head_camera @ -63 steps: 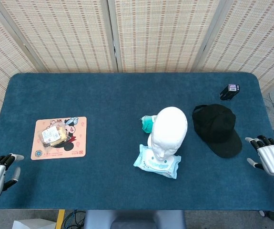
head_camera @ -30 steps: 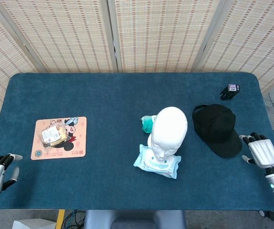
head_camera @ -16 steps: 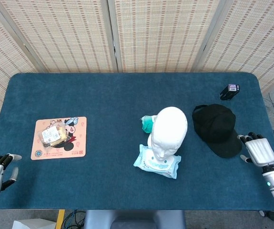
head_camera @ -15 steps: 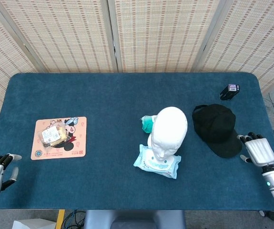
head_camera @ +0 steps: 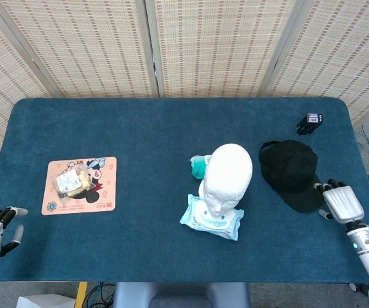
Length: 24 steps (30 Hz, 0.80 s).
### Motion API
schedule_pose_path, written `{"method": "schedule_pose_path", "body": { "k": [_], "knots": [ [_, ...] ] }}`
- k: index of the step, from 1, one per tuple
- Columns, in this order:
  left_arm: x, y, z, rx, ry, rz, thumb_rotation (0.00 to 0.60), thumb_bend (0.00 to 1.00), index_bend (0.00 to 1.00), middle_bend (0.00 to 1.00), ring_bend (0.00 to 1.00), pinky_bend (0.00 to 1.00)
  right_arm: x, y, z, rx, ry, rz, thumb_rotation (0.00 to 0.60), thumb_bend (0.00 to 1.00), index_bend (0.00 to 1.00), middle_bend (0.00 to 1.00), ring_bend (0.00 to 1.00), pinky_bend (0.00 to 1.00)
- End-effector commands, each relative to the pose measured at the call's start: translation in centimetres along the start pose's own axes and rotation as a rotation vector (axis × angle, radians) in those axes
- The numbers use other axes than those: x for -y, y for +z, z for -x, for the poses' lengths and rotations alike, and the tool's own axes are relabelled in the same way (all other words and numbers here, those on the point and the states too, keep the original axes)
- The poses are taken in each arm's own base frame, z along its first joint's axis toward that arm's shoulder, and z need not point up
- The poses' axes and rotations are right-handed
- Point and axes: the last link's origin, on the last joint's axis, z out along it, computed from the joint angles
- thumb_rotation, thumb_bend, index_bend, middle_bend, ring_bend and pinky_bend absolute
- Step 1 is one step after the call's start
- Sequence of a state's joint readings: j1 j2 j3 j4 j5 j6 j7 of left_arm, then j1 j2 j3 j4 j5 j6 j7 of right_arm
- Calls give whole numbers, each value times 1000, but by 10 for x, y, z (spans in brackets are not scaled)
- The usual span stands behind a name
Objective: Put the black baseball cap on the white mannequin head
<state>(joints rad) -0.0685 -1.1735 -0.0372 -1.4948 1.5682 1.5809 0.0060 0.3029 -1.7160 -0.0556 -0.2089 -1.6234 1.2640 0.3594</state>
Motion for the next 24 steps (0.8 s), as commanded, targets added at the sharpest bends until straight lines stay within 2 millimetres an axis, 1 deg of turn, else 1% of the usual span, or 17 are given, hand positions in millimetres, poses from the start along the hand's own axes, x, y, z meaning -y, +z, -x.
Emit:
{"method": "schedule_pose_path", "body": {
  "k": [1, 13, 24],
  "knots": [
    [0, 0, 0, -1, -1, 0, 600, 435, 384, 419, 403, 655, 2, 1, 1, 2, -8, -5, 600, 0, 318, 470, 277, 412],
    [1, 0, -1, -1, -2, -4, 600, 435, 384, 419, 403, 655, 10, 5, 3, -2, -8, -11, 600, 0, 329, 481, 286, 423],
    [3, -1, -1, 1, -3, -8, 600, 434, 384, 419, 403, 655, 18, 11, 0, -36, -1, -17, 600, 0, 357, 506, 308, 451]
  ]
}}
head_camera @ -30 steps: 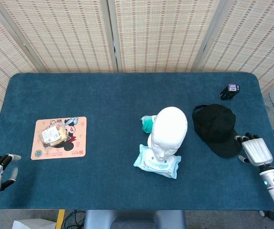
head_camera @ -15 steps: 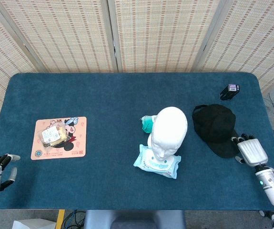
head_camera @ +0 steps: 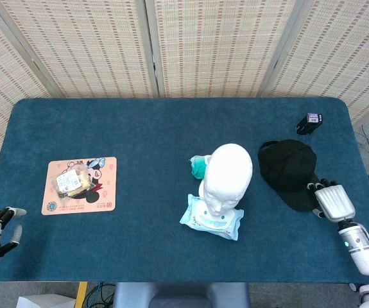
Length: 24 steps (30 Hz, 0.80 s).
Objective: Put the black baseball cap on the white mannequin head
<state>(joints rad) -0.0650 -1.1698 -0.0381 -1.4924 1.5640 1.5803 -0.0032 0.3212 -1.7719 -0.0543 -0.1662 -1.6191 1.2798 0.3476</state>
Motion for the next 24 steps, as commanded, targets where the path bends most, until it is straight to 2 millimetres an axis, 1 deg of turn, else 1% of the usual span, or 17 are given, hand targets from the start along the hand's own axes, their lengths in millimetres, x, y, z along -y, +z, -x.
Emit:
{"method": "schedule_pose_path", "body": {
  "k": [1, 8, 24],
  "knots": [
    [0, 0, 0, 0, 0, -1, 600, 434, 384, 419, 403, 655, 1, 1, -1, -5, 1, 0, 600, 0, 357, 507, 309, 452],
    [1, -1, -1, -2, -2, -2, 600, 434, 384, 419, 403, 655, 3, 2, -5, -39, 22, -2, 600, 0, 359, 509, 314, 459],
    [1, -1, 0, 0, 0, -3, 600, 435, 384, 419, 403, 655, 8, 7, -33, -222, 94, -38, 600, 0, 359, 514, 330, 488]
  ]
}}
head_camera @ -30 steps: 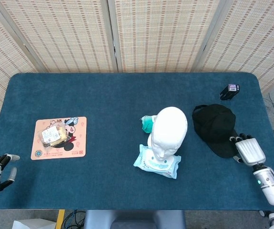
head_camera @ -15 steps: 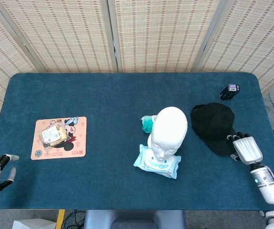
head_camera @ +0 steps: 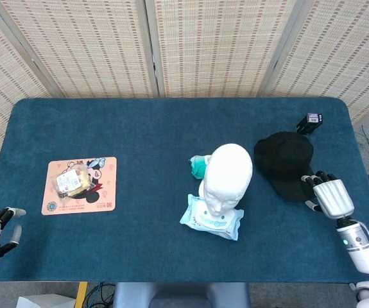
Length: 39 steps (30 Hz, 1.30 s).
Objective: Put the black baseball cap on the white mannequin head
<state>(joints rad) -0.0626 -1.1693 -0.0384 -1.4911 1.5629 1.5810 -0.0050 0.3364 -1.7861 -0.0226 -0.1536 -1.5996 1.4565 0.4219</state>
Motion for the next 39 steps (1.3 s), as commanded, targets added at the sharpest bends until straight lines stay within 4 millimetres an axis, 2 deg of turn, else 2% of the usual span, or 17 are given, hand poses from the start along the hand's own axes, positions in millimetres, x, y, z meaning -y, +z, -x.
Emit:
{"method": "schedule_pose_path", "body": {
  "k": [1, 9, 18, 26, 33, 39],
  "knots": [
    [0, 0, 0, 0, 0, -1, 600, 435, 384, 419, 403, 655, 2, 4, -5, -37, 17, -11, 600, 0, 359, 514, 331, 490],
    [1, -1, -1, -1, -1, -2, 600, 435, 384, 419, 403, 655, 7, 14, -17, -109, 33, -43, 600, 16, 361, 514, 336, 490],
    [1, -1, -1, -2, -3, -3, 600, 435, 384, 419, 403, 655, 14, 28, -30, -190, 56, -66, 600, 151, 376, 515, 336, 490],
    [2, -1, -1, -3, -4, -5, 600, 435, 384, 419, 403, 655, 19, 43, -39, -244, 80, -68, 600, 311, 379, 514, 336, 490],
    [2, -1, -2, -4, -6, -6, 600, 435, 384, 419, 403, 655, 21, 52, -42, -268, 100, -51, 600, 321, 404, 513, 336, 490],
    [2, -1, -2, -2, -4, -7, 600, 434, 385, 419, 403, 655, 22, 54, -44, -290, 117, -42, 600, 315, 512, 513, 336, 490]
  ]
}}
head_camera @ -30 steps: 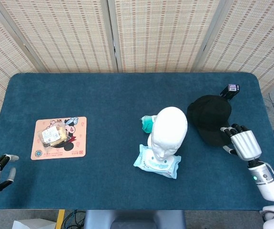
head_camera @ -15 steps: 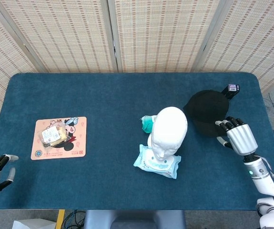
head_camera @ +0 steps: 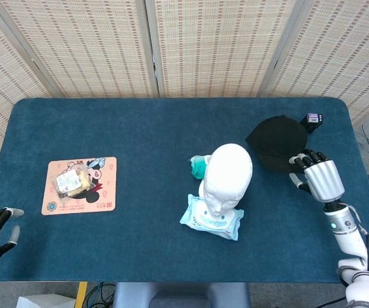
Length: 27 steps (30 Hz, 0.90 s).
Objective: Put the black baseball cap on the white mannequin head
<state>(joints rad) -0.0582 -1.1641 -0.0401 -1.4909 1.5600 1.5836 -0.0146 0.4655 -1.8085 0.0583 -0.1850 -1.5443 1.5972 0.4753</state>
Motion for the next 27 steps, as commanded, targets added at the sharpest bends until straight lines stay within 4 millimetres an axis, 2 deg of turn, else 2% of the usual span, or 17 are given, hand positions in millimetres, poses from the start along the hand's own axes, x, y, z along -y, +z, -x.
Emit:
{"method": "schedule_pose_path", "body": {
  "k": [1, 7, 18, 21, 23, 27],
  "knots": [
    [0, 0, 0, -1, 0, 0, 600, 434, 384, 419, 403, 655, 1, 1, -1, -13, 6, 3, 600, 315, 538, 513, 336, 490],
    [0, -1, 0, 2, 0, -2, 600, 435, 384, 419, 403, 655, 0, 2, -2, -18, 9, 10, 600, 315, 626, 513, 336, 490],
    [1, 0, 0, 8, 3, -8, 600, 434, 384, 419, 403, 655, -2, 3, -1, -14, 6, 21, 600, 314, 632, 513, 336, 490],
    [1, 0, 0, 8, 3, -9, 600, 434, 384, 419, 403, 655, -2, 3, -1, -11, 8, 18, 600, 314, 567, 513, 336, 490],
    [1, 0, 0, 7, 3, -9, 600, 434, 384, 419, 403, 655, -3, 3, -1, -8, 10, 15, 600, 309, 490, 513, 337, 490],
    [1, 0, 0, 5, 1, -9, 600, 434, 384, 419, 403, 655, -3, 3, -1, -7, 14, 17, 600, 302, 423, 513, 336, 490]
  ]
}}
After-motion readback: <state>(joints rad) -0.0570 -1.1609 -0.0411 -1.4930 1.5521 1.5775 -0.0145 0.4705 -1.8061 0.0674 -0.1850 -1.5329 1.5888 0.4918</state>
